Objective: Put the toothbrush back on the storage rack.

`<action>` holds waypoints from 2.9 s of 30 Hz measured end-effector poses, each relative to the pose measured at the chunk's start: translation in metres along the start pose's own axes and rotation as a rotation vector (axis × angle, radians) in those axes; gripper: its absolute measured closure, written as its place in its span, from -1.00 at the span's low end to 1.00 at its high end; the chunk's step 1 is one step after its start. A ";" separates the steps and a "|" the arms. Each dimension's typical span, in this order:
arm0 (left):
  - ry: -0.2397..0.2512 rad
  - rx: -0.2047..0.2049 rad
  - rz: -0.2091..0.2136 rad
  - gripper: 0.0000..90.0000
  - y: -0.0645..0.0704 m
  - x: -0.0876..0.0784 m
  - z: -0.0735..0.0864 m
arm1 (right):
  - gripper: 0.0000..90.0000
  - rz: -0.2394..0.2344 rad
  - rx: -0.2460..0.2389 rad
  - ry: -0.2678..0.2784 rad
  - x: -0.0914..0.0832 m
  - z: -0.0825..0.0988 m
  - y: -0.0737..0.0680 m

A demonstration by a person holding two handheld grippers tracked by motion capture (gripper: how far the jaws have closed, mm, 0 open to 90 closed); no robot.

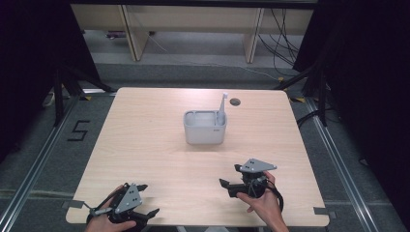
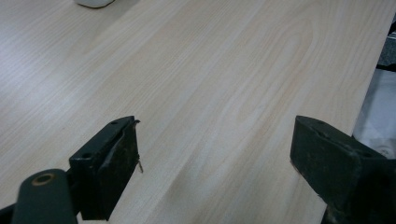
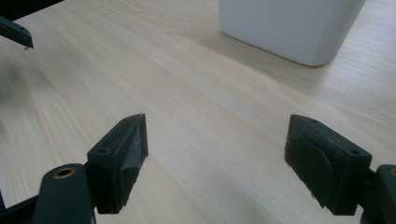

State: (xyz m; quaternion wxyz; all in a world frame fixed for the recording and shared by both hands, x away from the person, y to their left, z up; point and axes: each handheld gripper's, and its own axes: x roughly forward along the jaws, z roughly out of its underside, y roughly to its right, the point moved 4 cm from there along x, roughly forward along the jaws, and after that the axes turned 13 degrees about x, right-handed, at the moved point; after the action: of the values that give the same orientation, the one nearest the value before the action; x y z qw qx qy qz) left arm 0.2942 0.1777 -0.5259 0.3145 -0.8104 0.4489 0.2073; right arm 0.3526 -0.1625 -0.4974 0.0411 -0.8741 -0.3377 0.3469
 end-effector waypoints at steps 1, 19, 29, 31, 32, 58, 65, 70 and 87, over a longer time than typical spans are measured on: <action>-0.019 0.004 0.007 -0.67 0.000 -0.001 0.000 | -0.51 0.001 -0.007 0.008 0.000 0.000 0.000; -0.010 -0.001 0.007 -0.67 0.000 -0.001 0.000 | -0.53 0.001 0.014 -0.026 -0.008 0.014 -0.003; -0.014 0.003 0.001 -0.67 0.000 -0.001 0.000 | -0.54 0.000 -0.027 -0.041 -0.011 0.020 -0.001; -0.014 0.003 0.003 -0.67 0.000 -0.001 0.000 | -0.55 -0.009 -0.020 -0.055 -0.011 0.022 -0.003; -0.015 0.003 0.000 -0.67 0.000 -0.001 0.000 | -0.56 -0.015 -0.005 -0.073 -0.011 0.024 -0.005; -0.010 0.000 0.008 -0.67 0.000 -0.001 0.000 | -0.63 0.006 -0.067 -0.129 -0.014 0.045 -0.007; -0.018 0.005 0.004 -0.67 0.000 -0.001 0.000 | -0.63 0.021 -0.069 -0.128 -0.015 0.046 -0.007; -0.017 0.005 0.005 -0.67 0.000 -0.001 0.000 | -0.63 0.023 -0.053 -0.139 -0.016 0.046 -0.008; -0.019 0.007 -0.001 -0.67 0.000 -0.001 0.000 | -0.63 0.013 -0.062 -0.133 -0.015 0.046 -0.006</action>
State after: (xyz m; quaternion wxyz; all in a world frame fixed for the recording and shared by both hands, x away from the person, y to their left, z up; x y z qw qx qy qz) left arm 0.2939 0.1782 -0.5257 0.3216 -0.8076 0.4461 0.2130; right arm 0.3125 -0.1750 -0.5212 -0.0109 -0.8521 -0.3447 0.3936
